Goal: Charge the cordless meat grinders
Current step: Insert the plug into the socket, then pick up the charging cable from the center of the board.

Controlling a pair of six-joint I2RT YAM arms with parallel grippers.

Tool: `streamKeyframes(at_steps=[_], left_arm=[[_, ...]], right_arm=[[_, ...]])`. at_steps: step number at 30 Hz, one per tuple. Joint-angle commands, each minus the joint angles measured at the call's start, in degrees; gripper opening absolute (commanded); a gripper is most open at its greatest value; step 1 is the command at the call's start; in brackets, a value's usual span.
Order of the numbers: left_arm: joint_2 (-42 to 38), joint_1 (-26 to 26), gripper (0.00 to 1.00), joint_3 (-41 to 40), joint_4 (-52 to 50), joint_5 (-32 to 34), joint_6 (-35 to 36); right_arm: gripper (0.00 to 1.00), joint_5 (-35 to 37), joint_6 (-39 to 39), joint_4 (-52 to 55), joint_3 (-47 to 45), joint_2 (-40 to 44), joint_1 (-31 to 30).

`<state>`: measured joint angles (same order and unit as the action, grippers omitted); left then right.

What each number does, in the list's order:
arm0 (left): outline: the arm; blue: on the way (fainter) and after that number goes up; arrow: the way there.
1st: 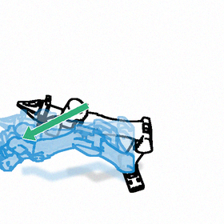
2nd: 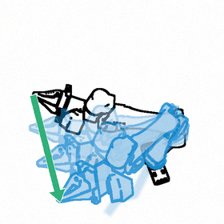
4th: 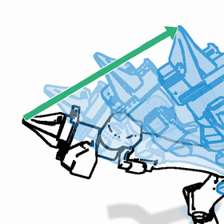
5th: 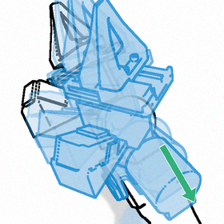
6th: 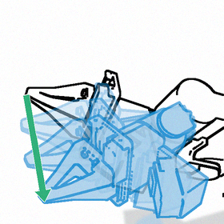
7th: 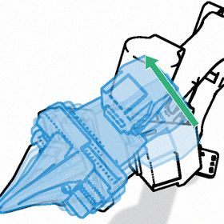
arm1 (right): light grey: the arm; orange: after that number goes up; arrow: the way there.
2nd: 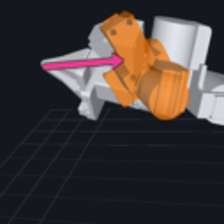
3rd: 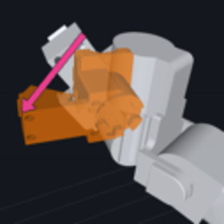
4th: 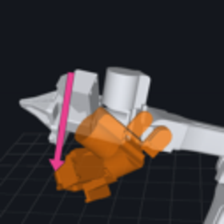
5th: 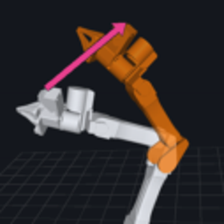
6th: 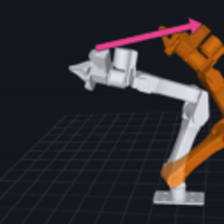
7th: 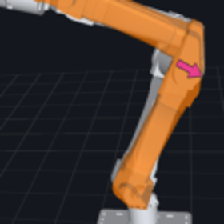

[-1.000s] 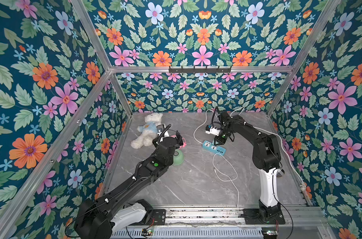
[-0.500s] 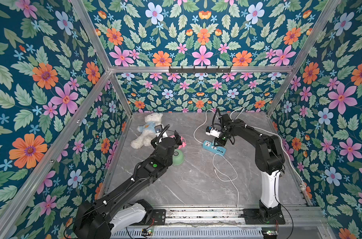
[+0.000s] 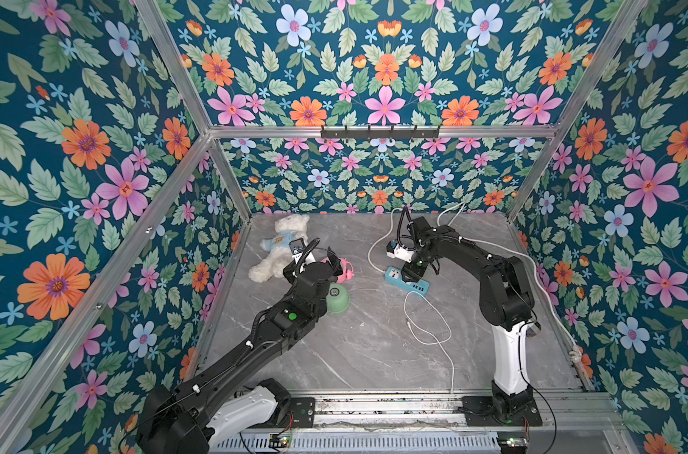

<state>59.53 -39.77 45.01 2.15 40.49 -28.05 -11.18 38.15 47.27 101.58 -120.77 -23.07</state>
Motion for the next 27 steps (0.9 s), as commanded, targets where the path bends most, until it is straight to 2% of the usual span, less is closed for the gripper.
streamKeyframes(at_steps=[1, 4, 6, 8, 11, 14, 18, 20, 23, 27], left_arm=[[-0.6, 0.0, 0.99, 0.1, 1.4, 1.0, 0.7], [-0.9, 0.0, 0.99, 0.5, 1.4, 0.0, 2.4], [-0.8, 0.1, 0.99, 0.5, 1.7, -1.3, 3.8], [-0.7, 0.2, 0.99, 0.3, 2.3, -2.2, 4.0], [0.4, 0.3, 0.99, 0.1, 2.6, -2.1, 0.7], [2.4, 0.6, 0.99, 0.2, 3.0, -3.6, -2.8], [6.0, 0.9, 0.99, 1.5, 3.3, -7.1, -4.9], [7.5, 1.1, 0.99, 2.5, 3.2, -8.6, -5.0], [9.0, 1.2, 0.99, 3.7, 3.0, -9.9, -5.0], [8.9, 1.4, 0.99, 4.4, 2.3, -10.4, -4.7]], right_arm=[[0.88, -4.3, -2.5, 1.8, 5.1, 2.6, -0.1], [0.92, -6.9, -7.3, 2.9, 4.0, 7.2, 0.0], [0.92, -8.0, -14.9, 0.0, -3.0, 13.2, -0.3], [0.87, -6.0, -24.3, -2.9, -11.5, 18.7, -1.6], [0.8, 1.0, -38.2, -3.2, -22.6, 25.1, -6.8], [0.76, 7.7, -48.9, 0.9, -27.5, 31.1, -14.5], [0.6, 7.4, -62.0, 5.2, -31.0, 32.9, -19.4], [0.53, 6.0, -64.8, 3.3, -35.3, 33.4, -20.6], [0.48, 5.9, -65.8, -2.1, -42.7, 33.3, -21.0], [0.47, 7.0, -63.1, -4.7, -44.1, 31.6, -21.0]])
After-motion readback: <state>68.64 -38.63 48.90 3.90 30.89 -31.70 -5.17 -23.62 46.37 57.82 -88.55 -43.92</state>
